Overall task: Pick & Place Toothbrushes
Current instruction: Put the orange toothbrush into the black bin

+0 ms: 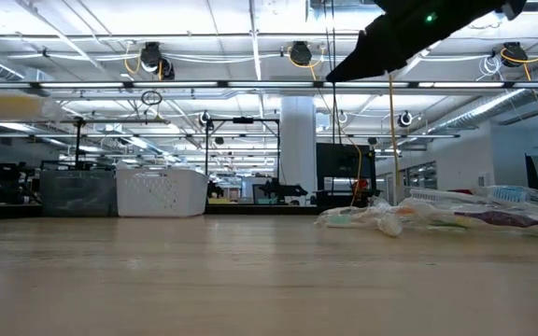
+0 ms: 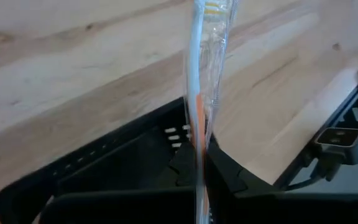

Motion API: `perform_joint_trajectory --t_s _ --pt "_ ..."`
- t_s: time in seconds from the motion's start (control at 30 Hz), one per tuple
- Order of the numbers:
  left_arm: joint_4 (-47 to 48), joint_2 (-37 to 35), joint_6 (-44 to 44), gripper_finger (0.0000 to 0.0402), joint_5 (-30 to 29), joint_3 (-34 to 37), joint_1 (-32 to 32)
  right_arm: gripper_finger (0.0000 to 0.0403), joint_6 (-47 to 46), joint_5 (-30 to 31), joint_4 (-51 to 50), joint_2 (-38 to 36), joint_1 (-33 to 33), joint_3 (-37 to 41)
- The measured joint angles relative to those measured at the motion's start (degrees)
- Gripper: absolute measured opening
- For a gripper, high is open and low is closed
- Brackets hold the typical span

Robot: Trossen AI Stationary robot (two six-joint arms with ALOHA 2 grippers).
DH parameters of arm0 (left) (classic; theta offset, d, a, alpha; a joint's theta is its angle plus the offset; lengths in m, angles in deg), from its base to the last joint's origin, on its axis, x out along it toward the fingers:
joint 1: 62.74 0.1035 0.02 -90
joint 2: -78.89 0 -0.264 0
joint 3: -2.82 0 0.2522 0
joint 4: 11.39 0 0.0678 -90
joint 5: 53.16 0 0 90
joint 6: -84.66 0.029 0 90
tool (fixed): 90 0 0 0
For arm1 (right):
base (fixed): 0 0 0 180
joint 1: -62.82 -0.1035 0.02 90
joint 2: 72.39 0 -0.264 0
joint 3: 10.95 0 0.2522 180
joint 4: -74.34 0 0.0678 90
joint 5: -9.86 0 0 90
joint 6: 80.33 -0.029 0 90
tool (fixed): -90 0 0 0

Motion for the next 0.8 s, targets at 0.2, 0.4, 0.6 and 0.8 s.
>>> perform_joint_trajectory --t_s 0.2,0.4,0.6,0.8 --pt "-3.2 0.3 0.2 0.0001 -0.4 0.0 -0.8 0.0201 0.0 -0.2 0.0 0.0 3.0 0.0" --pt "-3.8 0.3 -2.3 0.0001 -0.6 0.0 -3.0 0.0201 -0.1 -0.2 0.0 0.0 5.1 0.0" --pt "-3.6 0.3 -4.3 0.0001 1.5 0.0 -4.5 0.0201 -0.2 -0.4 0.0 0.0 5.6 0.0" --pt "-4.0 0.3 -6.2 0.0001 7.1 0.0 -4.6 0.0201 -0.4 -0.5 0.2 0.0 5.6 0.0"
